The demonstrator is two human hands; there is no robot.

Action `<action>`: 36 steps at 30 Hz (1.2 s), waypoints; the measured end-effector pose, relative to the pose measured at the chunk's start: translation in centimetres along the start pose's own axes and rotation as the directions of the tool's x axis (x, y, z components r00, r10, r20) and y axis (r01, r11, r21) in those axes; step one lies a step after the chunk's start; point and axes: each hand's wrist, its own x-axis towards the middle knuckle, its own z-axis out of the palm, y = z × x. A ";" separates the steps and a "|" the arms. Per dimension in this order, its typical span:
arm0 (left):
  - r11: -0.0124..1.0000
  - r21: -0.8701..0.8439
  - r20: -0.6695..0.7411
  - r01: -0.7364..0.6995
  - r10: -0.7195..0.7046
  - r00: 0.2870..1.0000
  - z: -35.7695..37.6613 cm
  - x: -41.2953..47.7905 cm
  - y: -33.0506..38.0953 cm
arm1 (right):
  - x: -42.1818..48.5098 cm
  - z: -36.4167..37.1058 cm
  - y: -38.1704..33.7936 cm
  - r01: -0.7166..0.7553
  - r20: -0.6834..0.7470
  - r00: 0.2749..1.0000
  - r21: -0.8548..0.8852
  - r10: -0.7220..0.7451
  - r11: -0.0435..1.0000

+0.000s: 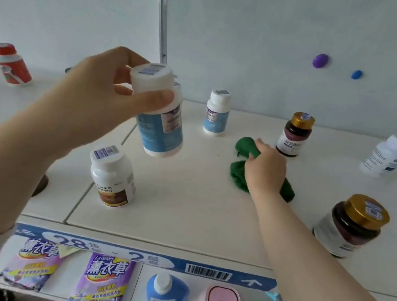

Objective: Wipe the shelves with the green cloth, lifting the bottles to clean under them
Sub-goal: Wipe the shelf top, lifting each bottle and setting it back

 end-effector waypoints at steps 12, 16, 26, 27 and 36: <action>0.996 -0.060 0.023 -0.059 0.060 0.998 -0.4 0.2 -0.4 | -6.5 -2.0 -1.4 0.408 0.555 0.636 0.349 -0.537 0.844; 0.996 -0.050 0.048 -0.067 0.070 0.996 -0.8 0.3 -0.3 | -3.8 -3.1 -1.5 0.422 0.291 0.796 0.361 -0.531 0.831; 0.997 -0.040 0.031 -0.067 0.069 0.997 -1.1 -0.4 -1.2 | -3.1 0.9 -4.3 0.479 0.547 0.652 0.240 -0.525 0.844; 0.997 -0.038 0.036 -0.070 0.071 0.997 -1.1 -0.5 -1.1 | -4.5 0.1 -4.1 0.483 0.563 0.614 0.286 -0.553 0.827; 0.991 -0.085 0.123 -0.102 0.112 0.986 -0.2 -1.6 0.2 | -11.4 -8.0 -0.8 0.235 0.556 0.652 0.498 -0.515 0.835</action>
